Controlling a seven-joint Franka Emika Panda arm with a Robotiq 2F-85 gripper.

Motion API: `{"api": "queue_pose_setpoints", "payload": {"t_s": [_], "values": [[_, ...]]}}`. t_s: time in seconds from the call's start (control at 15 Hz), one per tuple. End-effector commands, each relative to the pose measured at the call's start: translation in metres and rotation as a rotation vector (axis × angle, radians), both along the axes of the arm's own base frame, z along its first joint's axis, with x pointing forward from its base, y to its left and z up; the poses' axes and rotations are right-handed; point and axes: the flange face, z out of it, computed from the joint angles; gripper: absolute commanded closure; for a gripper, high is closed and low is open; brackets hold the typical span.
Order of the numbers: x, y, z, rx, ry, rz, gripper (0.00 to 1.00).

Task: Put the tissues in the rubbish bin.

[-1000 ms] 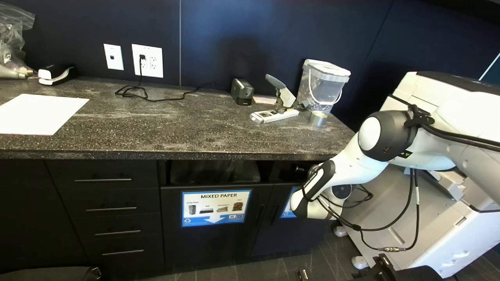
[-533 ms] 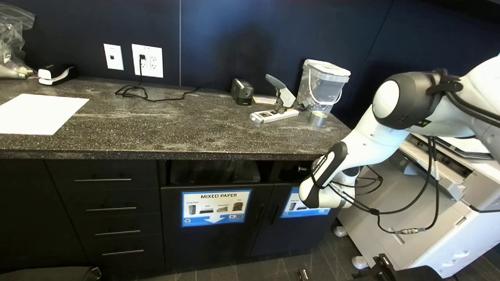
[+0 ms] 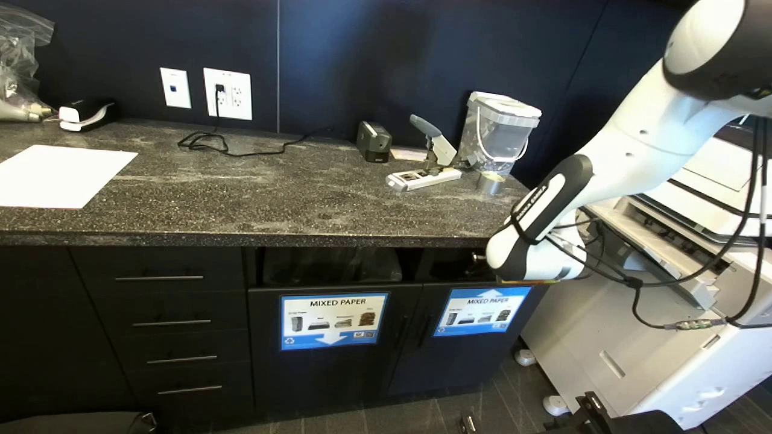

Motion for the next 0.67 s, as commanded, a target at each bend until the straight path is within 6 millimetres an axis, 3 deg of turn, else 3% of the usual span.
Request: {"api": "queue_pose_setpoints", "payload": {"t_s": [0.0,0.27,0.6], "values": [[-0.035,0.004,0.060,0.013,0.187,0.076,0.00],[-0.066,0.004,0.116,0.056,0.401,0.081,0.00],[-0.101,0.005,0.208,0.100,0.508,0.022,0.00]]}}
